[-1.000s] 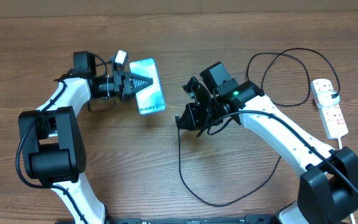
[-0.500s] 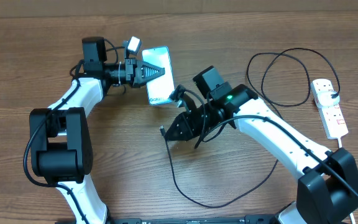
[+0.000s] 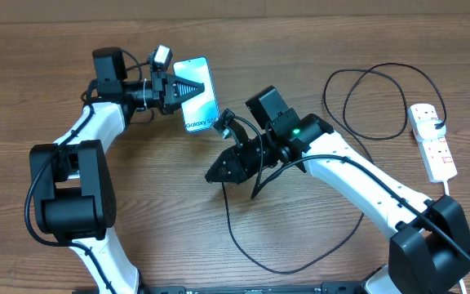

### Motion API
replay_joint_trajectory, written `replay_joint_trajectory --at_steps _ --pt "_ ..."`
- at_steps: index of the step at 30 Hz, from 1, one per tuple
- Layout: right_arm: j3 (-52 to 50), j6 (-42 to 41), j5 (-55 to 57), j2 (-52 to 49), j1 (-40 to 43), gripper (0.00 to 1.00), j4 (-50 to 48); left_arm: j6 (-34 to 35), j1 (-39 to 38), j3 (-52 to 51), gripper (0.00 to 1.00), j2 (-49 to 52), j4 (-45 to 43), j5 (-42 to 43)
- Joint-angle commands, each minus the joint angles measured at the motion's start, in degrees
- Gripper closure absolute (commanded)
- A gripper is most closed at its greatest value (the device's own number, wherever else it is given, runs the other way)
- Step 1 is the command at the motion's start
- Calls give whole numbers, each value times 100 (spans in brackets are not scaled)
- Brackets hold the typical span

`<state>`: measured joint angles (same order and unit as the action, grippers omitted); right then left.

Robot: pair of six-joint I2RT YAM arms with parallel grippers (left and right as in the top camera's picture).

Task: Plug charger to phone and switch on socket

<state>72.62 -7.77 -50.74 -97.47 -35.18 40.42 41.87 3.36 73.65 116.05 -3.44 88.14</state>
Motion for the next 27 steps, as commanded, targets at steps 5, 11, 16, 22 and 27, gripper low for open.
replay_joint_trajectory --at_steps 5,11,16,22,27 --pt "-24 -1054 2319 -31 192 80 431 -328 52 48 96 -98 -46 116" --pt "-24 -1504 3123 -448 -125 55 72 -463 299 39 96 -98 22 85" --pt "-24 -1502 3368 -929 -490 59 -509 -612 492 -33 96 -98 35 168" --pt "-24 -1644 4389 -1060 -789 70 -549 -894 627 -63 96 -98 214 168" --pt "-24 -1648 5101 -1167 -1132 71 -568 -892 643 -63 96 -98 212 170"
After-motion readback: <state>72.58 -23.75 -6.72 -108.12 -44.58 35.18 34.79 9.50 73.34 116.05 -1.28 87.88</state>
